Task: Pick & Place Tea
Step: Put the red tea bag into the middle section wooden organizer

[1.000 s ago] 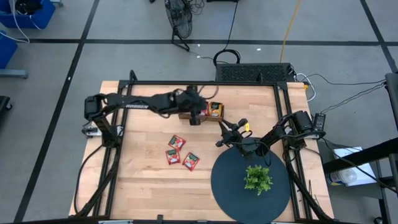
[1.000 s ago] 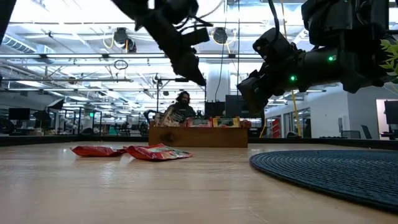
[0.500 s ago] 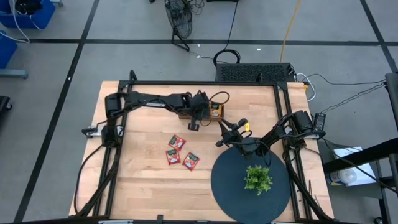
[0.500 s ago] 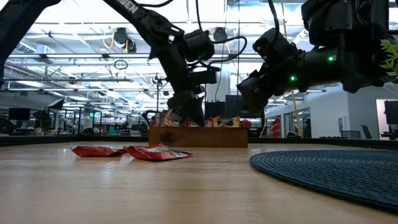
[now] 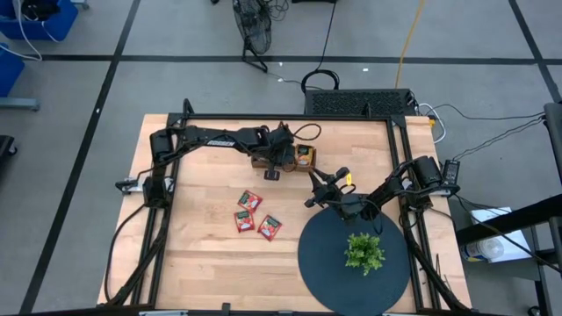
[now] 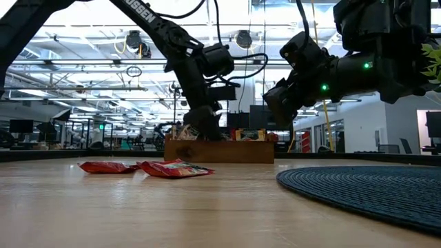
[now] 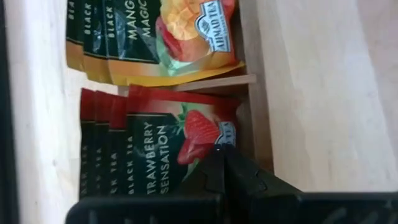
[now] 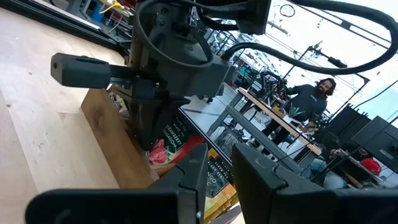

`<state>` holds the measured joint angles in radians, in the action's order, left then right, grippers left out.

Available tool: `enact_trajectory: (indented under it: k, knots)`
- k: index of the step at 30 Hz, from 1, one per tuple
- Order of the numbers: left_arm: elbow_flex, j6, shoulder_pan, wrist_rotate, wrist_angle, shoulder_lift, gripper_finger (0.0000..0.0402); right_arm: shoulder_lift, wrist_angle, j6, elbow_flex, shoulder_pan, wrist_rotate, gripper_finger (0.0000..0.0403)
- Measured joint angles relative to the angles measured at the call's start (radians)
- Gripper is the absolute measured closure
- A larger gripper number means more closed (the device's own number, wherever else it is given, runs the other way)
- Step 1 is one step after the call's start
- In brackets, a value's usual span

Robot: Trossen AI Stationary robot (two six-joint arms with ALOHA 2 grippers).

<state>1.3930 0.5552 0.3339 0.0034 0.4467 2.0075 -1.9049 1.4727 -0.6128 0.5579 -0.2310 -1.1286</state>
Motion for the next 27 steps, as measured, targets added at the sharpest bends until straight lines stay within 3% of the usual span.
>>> enact_trajectory:
  k: [6, 14, 21, 27]
  knots:
    - [0.000, -0.042, 0.012, 0.068, 0.012, 0.003, 0.0400, 0.000, -0.001, 0.001, 0.000, 0.000, 0.001, 0.0342]
    - [0.004, -0.064, 0.025, 0.043, 0.006, 0.067, 0.0400, 0.000, -0.003, 0.007, -0.001, 0.000, 0.004, 0.0342]
    - [0.003, -0.094, -0.005, -0.087, -0.042, 0.083, 0.0398, 0.000, -0.005, 0.008, -0.001, 0.000, 0.003, 0.0342]
    - [0.001, -0.048, -0.060, -0.278, -0.033, 0.085, 0.0396, 0.000, -0.009, 0.010, -0.001, 0.000, 0.003, 0.0342]
